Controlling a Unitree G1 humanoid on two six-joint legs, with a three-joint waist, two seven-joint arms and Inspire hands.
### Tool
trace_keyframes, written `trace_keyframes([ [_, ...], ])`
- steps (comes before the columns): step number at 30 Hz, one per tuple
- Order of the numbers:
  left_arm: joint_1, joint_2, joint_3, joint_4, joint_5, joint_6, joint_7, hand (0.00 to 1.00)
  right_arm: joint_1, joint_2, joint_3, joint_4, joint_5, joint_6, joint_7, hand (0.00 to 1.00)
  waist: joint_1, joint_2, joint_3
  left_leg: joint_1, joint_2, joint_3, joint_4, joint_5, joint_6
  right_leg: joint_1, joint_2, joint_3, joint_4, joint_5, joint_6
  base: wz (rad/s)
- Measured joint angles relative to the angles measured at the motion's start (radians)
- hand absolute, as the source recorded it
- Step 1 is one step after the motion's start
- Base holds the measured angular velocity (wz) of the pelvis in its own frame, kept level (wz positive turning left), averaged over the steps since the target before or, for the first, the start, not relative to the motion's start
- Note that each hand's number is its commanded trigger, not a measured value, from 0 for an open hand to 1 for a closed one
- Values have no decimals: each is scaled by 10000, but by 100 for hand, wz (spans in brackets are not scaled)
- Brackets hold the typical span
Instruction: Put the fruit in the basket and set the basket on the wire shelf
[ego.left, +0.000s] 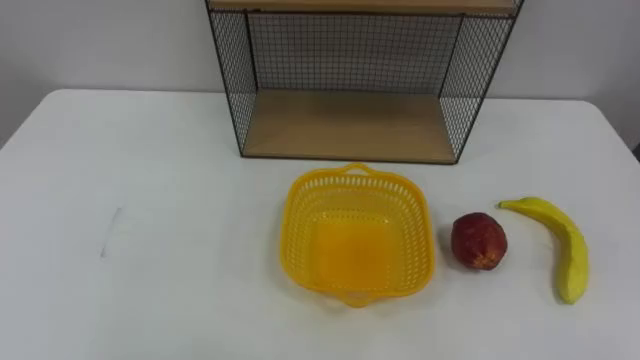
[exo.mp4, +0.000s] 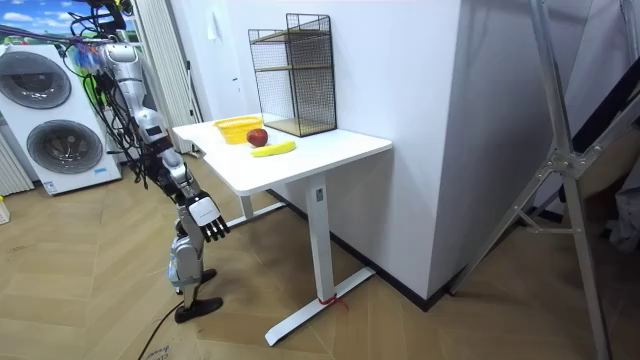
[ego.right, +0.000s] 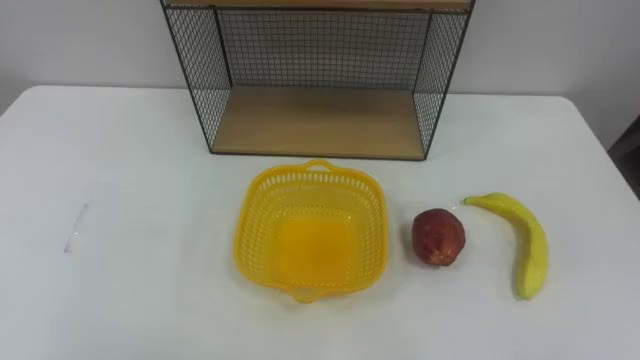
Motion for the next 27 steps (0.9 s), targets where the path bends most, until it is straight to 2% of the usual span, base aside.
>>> trace_keyframes([
  [15, 0, -3, 1, 175, -1, -167, -169, 0, 4, 24, -70, 26, 134, -14, -14, 0, -13, -2, 3, 14, -1, -6, 5, -2, 4, -16, 7, 62, 4, 1, -2, 0],
  [20, 61, -28, 72, 95, 4, -229, -41, 0, 1, 118, -256, 107, 1780, -5, -128, 0, -36, -36, 14, 24, -1, -9, 0, -2, 4, -16, 2, 55, 14, 2, -4, 0],
  [24, 142, -47, 232, 114, -21, -392, 258, 0, 195, 211, -998, 336, 4210, 4, -406, 0, -80, -79, 28, 122, -8, 15, -89, -2, 4, 70, 4, 83, 9, 2, -3, 0],
  [25, 173, -65, 304, 113, -12, -397, 323, 0, 227, 215, -1364, 336, 5171, 7, -534, 0, -136, -91, 52, 195, -13, 17, -130, -2, 4, 165, 0, 87, -13, -2, 2, 0],
  [27, 344, -157, 654, 95, -39, -438, 428, 0, 246, 227, -2131, 324, 6514, 6, -721, 0, -354, -102, 53, 244, -25, 29, -152, -2, 4, 188, 2, 107, -17, -6, 7, -2],
])
